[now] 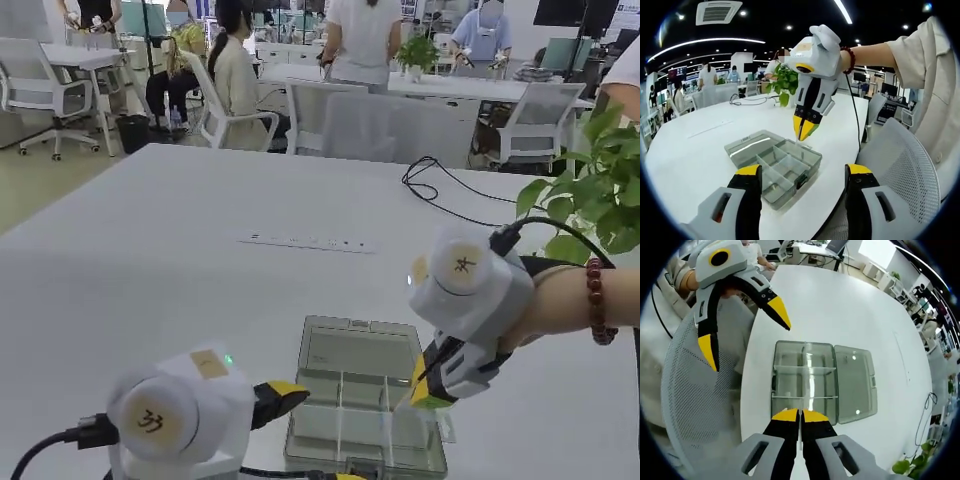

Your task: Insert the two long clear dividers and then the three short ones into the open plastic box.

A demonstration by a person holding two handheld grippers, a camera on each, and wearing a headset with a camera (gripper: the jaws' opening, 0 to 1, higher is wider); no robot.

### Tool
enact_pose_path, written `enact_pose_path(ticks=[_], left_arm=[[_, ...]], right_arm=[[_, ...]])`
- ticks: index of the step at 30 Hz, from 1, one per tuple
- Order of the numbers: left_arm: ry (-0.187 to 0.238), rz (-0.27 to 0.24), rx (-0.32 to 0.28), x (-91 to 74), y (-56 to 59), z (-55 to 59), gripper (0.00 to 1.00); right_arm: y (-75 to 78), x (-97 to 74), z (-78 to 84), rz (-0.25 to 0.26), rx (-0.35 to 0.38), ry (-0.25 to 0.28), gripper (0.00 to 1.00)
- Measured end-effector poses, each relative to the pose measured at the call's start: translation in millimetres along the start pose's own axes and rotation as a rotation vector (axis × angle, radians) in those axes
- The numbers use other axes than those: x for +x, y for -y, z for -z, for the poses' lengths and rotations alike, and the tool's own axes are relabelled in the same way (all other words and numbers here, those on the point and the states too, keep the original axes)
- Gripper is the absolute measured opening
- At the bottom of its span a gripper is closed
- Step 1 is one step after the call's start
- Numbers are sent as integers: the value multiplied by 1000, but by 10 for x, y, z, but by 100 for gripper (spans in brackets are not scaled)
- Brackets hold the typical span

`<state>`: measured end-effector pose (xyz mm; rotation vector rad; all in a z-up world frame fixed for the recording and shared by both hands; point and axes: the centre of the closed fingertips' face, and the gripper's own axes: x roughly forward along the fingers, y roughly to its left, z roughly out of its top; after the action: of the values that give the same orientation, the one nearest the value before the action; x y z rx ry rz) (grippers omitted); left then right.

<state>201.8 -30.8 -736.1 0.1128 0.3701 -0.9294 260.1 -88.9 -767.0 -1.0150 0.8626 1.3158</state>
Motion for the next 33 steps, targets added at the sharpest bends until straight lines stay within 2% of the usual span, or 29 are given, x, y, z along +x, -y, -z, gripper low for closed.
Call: enact_pose_path(ticks=[7, 13, 29, 33], left_arm=[[-4, -11, -9, 2, -43, 17, 73], [14, -15, -21, 3, -66, 0, 74], [31, -23, -35, -18, -81, 6, 74], [29, -22, -36, -13, -74, 9, 73]], right_arm=[[61, 74, 26, -8, 5, -25, 2], [70, 138, 62, -17, 7, -49, 2], [74, 221, 86, -40, 13, -86, 2], [83, 263, 85, -56, 1, -116, 2]])
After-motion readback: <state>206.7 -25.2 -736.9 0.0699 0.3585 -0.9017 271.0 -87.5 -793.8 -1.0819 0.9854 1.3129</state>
